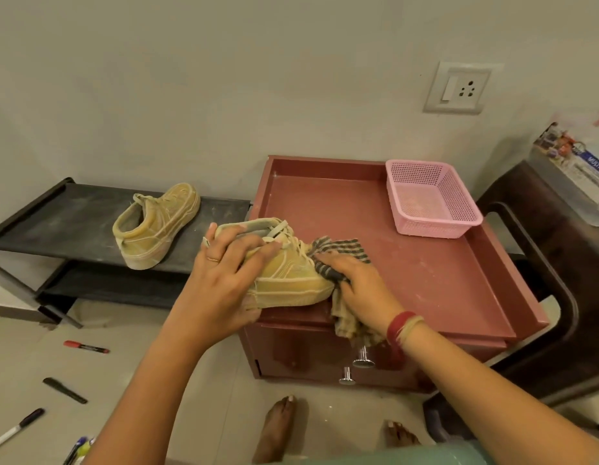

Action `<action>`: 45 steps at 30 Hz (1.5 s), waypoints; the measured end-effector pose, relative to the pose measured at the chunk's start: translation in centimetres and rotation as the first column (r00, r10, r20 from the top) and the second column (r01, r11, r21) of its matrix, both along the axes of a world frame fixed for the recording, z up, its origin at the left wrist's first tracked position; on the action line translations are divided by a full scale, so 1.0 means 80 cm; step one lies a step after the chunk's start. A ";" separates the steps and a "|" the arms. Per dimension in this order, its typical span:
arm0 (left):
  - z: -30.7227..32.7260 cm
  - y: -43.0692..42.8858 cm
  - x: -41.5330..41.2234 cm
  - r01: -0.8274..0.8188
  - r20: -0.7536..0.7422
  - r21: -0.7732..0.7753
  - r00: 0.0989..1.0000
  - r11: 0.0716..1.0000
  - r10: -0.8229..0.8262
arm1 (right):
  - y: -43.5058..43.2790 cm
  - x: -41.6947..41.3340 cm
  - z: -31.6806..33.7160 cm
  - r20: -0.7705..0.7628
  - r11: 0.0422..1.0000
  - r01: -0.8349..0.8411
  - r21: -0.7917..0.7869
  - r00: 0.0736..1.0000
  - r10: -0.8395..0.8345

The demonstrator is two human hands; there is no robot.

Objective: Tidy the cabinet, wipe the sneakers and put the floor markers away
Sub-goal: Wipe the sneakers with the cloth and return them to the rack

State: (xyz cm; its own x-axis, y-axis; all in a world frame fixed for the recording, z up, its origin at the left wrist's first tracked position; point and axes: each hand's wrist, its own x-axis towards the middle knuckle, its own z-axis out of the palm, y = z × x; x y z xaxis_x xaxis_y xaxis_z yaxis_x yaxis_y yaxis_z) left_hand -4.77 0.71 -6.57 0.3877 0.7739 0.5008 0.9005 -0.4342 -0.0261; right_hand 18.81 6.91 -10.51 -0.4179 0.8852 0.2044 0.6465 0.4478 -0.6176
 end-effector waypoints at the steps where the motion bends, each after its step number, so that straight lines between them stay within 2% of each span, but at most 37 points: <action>1: 0.000 -0.001 0.002 -0.001 0.001 -0.002 1.000 1.000 0.001 | 0.009 0.006 -0.001 0.009 0.999 0.053 0.010 0.999 -0.053; 3: -0.001 -0.002 0.002 0.003 0.004 -0.001 1.000 1.000 -0.003 | 0.023 0.011 0.004 -0.009 0.987 0.156 -0.044 0.988 -0.157; 6: -0.004 -0.004 0.000 0.021 0.002 0.006 1.000 1.000 -0.021 | 0.010 -0.016 0.019 -0.108 0.996 0.009 -0.093 0.994 -0.019; 8: -0.005 -0.004 0.000 0.020 -0.004 0.016 1.000 1.000 -0.020 | 0.011 -0.017 0.013 -0.076 0.999 -0.040 -0.030 0.996 0.038; 10: -0.006 -0.005 0.001 0.012 -0.012 0.024 1.000 1.000 -0.012 | 0.030 -0.002 0.007 -0.018 0.998 0.062 0.013 0.998 -0.062; 12: -0.007 -0.005 0.001 0.013 -0.018 0.027 1.000 1.000 -0.012 | 0.032 0.005 0.008 -0.004 0.991 0.130 -0.028 0.992 -0.130; 16: -0.005 -0.004 0.002 0.012 -0.016 0.034 1.000 0.999 -0.012 | 0.008 -0.013 0.011 -0.053 0.998 -0.027 -0.059 0.998 0.024; 19: -0.005 -0.004 0.004 0.004 -0.017 0.031 1.000 1.000 -0.003 | 0.027 0.000 0.006 -0.046 0.991 0.126 -0.052 0.991 -0.128; 21: -0.005 -0.004 0.003 0.008 -0.022 0.028 1.000 1.000 -0.008 | 0.022 -0.004 0.013 -0.068 0.992 0.077 -0.104 0.994 -0.084; 24: -0.005 -0.003 0.002 0.003 -0.020 0.024 1.000 1.000 -0.002 | 0.014 -0.011 0.013 -0.078 0.995 -0.044 -0.088 0.996 0.037; 27: -0.004 -0.003 0.004 -0.014 -0.023 0.013 1.000 1.000 0.014 | 0.030 -0.002 0.009 -0.038 0.993 0.092 -0.074 0.995 -0.095; 31: -0.004 -0.004 0.004 -0.006 -0.015 0.005 1.000 1.000 0.006 | 0.013 -0.012 0.014 -0.069 0.994 -0.051 -0.099 0.997 0.045; 34: -0.004 -0.002 0.004 -0.019 -0.019 0.002 1.000 1.000 0.020 | 0.030 0.006 0.004 0.006 0.997 0.062 -0.036 0.998 -0.062; 35: -0.004 -0.003 0.004 -0.021 -0.019 -0.002 1.000 1.000 0.021 | 0.031 0.012 0.005 0.025 0.995 0.082 -0.058 0.996 -0.081; 39: -0.002 -0.002 0.002 -0.005 -0.017 -0.009 1.000 1.000 0.005 | 0.010 0.022 0.012 -0.019 0.980 -0.100 -0.171 0.995 0.098; 43: 0.001 -0.002 0.003 -0.012 0.014 -0.013 1.000 1.000 0.012 | 0.013 0.040 0.001 -0.056 0.984 0.042 -0.172 0.997 -0.053; 45: 0.003 -0.001 0.006 -0.016 0.029 -0.017 0.999 1.000 0.017 | 0.000 0.034 0.007 -0.123 0.973 -0.066 -0.219 0.992 0.039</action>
State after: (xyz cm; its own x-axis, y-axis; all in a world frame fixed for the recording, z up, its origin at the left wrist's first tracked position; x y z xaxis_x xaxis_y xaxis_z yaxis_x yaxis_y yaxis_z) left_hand -4.30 0.62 -6.37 0.3603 0.7883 0.4987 0.9078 -0.4194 0.0072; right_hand 21.52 6.90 -9.97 -0.4501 0.8913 0.0550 0.5429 0.3221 -0.7756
